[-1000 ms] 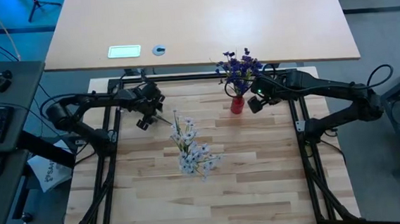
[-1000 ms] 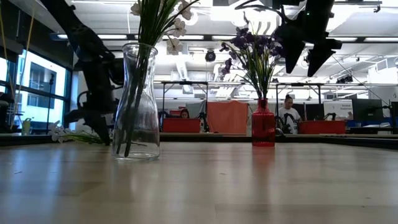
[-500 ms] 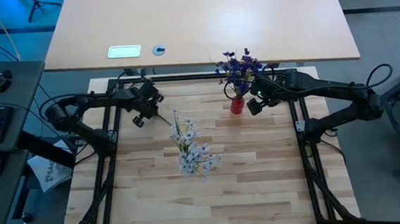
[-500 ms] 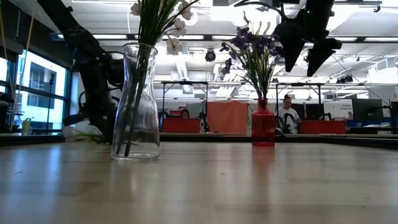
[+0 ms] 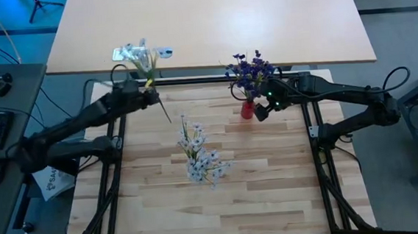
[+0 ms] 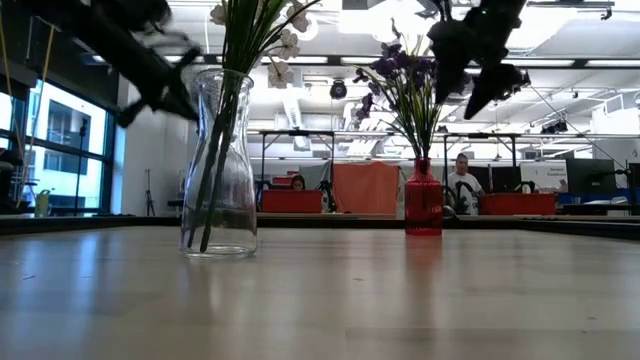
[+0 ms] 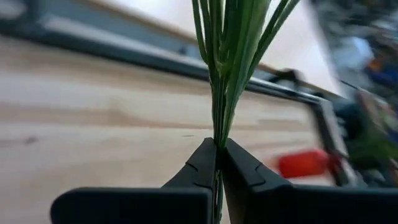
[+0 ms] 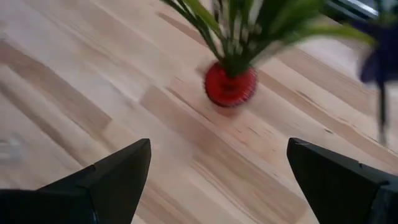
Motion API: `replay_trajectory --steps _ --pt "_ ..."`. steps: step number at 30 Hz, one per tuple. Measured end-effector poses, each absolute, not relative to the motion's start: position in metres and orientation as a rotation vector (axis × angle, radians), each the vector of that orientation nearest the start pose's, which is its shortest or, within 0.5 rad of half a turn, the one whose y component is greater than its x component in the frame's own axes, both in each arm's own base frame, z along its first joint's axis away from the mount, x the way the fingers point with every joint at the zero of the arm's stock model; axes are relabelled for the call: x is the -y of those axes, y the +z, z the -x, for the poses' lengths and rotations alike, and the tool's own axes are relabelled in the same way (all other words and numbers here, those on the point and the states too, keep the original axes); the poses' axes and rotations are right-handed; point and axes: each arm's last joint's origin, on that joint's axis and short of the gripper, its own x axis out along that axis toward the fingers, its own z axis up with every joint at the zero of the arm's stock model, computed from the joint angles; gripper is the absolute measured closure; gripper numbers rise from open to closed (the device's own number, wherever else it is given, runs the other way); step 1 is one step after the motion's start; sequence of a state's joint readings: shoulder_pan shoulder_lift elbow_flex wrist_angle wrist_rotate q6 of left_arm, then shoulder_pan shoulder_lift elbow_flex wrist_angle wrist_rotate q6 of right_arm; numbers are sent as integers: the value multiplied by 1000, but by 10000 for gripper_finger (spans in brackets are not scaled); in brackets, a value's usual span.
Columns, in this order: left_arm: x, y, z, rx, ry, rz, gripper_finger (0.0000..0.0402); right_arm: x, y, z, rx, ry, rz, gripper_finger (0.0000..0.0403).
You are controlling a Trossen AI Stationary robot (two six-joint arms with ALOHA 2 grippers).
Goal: Sort flowers into vase by color
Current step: Put the white flowers into the transparent vase
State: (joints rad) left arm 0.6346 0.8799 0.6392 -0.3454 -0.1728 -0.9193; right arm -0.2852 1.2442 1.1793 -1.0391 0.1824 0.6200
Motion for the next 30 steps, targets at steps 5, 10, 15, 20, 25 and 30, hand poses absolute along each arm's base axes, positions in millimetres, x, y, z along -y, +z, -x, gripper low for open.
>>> replay_trajectory --steps 5,10,15,20,25,30 --pt "-75 287 -132 -99 733 793 401 69 317 -226 -847 -653 -651 29" --pt "-42 311 -111 -6 408 673 401 69 329 -236 -726 -533 -705 29" --pt "-18 325 -95 68 153 641 401 69 350 -240 -613 -491 -785 29" --pt "-2 326 -101 28 30 589 401 69 386 -239 -490 -447 -846 29" --pt "17 329 -122 33 -80 503 401 65 427 -232 -367 -396 -849 29" --pt "43 327 -146 27 -146 415 401 58 457 -222 -308 -385 -818 29"
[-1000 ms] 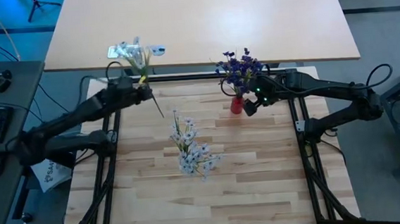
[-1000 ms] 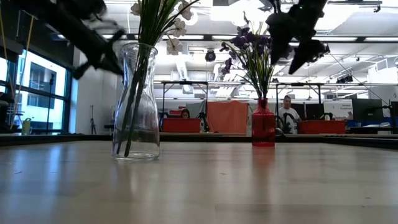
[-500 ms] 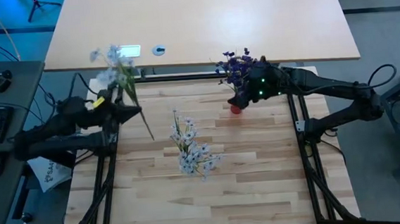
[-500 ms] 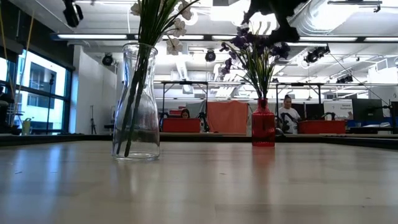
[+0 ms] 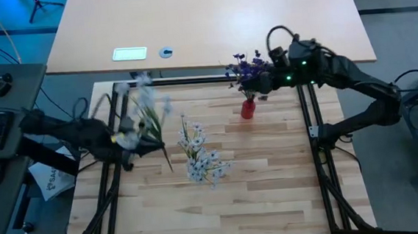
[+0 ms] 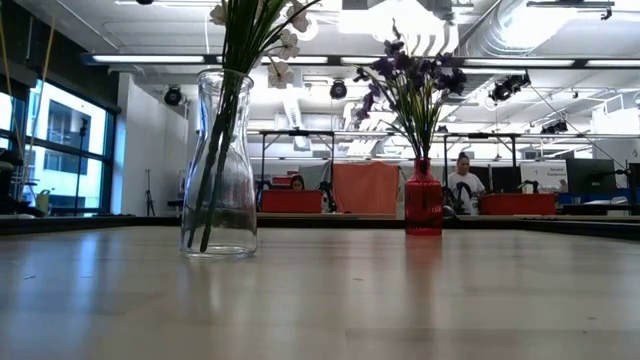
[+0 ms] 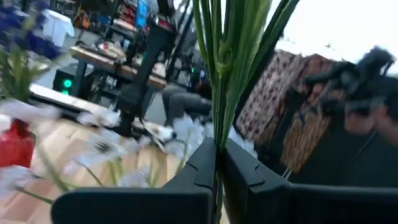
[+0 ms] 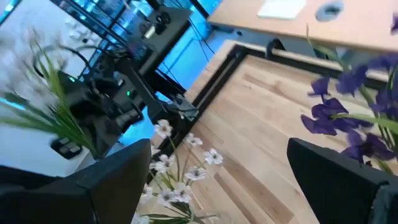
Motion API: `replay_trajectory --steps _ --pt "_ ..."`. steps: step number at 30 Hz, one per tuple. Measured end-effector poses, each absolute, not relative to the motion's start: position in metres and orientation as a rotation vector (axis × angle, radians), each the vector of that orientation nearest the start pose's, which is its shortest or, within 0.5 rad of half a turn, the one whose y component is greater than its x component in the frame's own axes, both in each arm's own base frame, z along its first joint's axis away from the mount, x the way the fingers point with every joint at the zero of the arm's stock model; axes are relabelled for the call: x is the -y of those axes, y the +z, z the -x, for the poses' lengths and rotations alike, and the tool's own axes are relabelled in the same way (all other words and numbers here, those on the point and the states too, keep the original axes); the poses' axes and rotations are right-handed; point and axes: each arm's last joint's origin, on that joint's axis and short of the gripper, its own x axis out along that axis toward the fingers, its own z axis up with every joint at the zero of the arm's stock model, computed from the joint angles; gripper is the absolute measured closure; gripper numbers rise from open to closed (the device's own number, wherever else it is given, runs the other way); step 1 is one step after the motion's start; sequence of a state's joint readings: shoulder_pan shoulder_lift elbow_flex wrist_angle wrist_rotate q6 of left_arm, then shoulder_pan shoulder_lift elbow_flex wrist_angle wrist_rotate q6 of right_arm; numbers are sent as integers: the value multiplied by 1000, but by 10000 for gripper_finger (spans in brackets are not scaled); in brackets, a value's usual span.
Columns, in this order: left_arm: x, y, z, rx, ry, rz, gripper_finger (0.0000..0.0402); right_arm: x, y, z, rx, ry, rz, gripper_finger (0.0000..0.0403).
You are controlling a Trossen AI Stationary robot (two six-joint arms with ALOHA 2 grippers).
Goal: Sort flowers into vase by color
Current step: Put the white flowers into the transparent vase
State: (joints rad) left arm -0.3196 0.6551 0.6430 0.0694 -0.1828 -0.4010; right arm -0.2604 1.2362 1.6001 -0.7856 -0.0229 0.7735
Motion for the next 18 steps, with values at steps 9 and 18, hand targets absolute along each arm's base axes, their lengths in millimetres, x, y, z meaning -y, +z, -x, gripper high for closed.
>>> replay_trajectory --steps 9,18 --pt "88 289 -171 106 -64 409 401 40 475 -207 -371 -365 -719 29" --pt "104 244 -179 138 85 335 401 28 468 -205 -475 -323 -635 29"
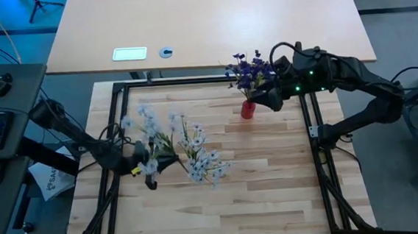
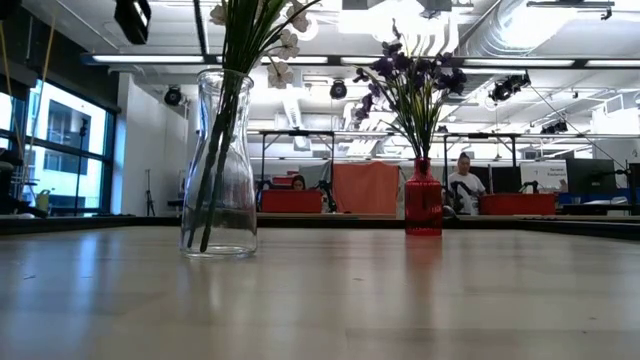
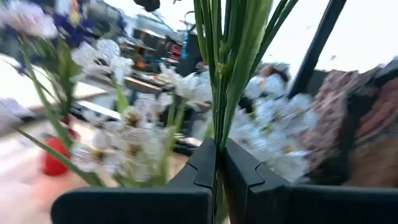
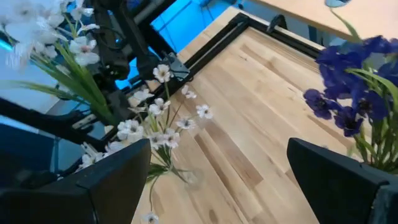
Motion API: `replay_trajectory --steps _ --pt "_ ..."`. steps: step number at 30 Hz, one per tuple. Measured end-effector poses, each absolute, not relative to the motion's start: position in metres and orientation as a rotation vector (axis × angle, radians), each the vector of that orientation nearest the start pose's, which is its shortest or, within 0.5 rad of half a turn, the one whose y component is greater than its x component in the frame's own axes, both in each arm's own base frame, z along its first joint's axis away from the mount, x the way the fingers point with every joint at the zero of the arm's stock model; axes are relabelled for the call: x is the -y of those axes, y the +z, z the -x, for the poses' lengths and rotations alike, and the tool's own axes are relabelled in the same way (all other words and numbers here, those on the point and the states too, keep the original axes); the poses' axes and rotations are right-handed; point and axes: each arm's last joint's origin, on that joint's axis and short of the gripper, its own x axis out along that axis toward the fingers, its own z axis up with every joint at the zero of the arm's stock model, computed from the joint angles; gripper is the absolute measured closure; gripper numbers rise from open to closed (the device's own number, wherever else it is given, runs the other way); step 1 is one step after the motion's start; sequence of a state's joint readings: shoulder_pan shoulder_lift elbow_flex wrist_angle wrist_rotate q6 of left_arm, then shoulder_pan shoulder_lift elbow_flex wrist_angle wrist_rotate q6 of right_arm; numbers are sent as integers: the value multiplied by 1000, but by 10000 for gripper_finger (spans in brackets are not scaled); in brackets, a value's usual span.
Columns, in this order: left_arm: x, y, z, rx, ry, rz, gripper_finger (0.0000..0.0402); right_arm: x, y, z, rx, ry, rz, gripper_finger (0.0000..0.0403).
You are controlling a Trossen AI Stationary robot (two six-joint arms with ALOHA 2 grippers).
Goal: Sort flowers into vase by color
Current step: Put the white flowers into the transparent vase
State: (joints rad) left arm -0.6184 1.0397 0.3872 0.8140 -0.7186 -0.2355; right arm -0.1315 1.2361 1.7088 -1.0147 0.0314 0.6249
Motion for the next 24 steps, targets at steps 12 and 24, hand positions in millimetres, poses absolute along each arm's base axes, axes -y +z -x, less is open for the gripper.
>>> replay_trajectory --steps 12,24 --pt "93 242 -191 112 101 173 401 23 471 -200 -467 -294 -618 29" --pt "95 232 -187 2 79 139 375 23 471 -201 -469 -292 -609 29"
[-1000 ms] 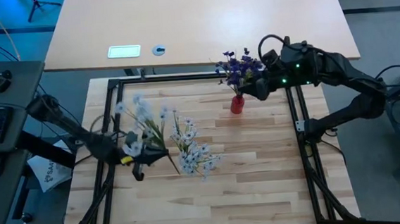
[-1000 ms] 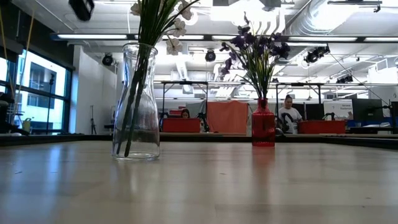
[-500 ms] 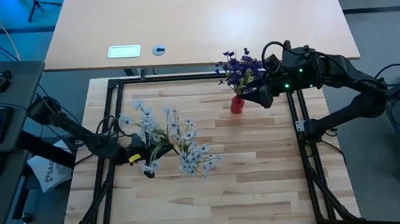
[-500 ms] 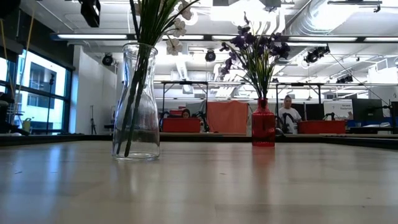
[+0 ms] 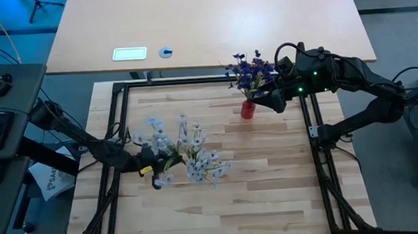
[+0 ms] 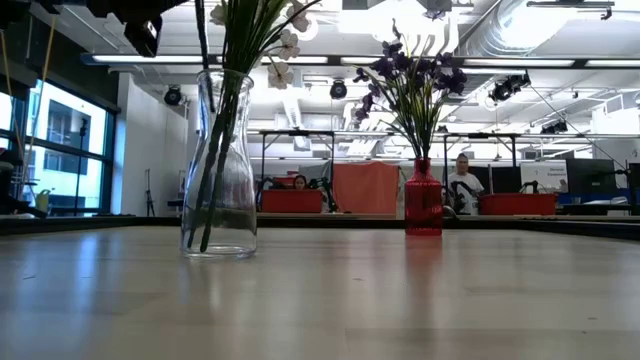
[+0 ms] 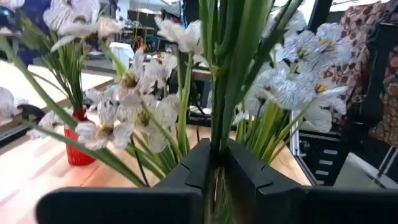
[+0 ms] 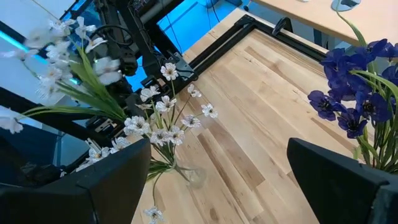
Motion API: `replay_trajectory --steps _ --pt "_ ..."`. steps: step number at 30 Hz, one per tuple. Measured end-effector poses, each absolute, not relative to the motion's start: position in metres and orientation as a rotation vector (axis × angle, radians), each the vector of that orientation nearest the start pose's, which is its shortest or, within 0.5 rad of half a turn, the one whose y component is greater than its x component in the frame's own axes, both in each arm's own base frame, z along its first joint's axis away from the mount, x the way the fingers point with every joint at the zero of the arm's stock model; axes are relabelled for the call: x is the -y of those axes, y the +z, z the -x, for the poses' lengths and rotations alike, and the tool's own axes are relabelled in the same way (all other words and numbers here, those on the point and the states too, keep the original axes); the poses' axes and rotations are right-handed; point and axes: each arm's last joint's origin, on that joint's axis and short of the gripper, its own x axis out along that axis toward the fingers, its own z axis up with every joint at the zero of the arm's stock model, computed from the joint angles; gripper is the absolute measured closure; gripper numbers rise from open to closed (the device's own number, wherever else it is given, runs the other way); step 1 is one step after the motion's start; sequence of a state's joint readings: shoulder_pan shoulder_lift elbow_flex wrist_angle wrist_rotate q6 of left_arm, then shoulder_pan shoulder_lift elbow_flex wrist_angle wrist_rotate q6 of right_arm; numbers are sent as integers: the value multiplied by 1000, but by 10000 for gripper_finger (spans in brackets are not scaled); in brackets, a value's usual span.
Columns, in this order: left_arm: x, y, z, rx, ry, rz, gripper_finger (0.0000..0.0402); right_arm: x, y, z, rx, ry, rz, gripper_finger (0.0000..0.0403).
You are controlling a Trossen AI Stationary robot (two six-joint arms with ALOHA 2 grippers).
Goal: Sort flowers into vase by color
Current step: Put the white flowers into the transparent vase, then return to Home Position
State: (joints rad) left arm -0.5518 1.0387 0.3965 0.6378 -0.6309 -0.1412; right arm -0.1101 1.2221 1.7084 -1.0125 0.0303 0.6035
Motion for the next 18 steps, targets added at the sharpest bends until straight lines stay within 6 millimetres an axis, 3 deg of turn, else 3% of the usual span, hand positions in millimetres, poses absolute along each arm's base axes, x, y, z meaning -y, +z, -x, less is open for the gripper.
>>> replay_trajectory --steps 8,18 --pt "94 230 -184 -74 38 201 296 24 471 -201 -464 -308 -603 29" --pt "101 263 -189 -309 -47 120 192 24 471 -201 -463 -312 -601 29"
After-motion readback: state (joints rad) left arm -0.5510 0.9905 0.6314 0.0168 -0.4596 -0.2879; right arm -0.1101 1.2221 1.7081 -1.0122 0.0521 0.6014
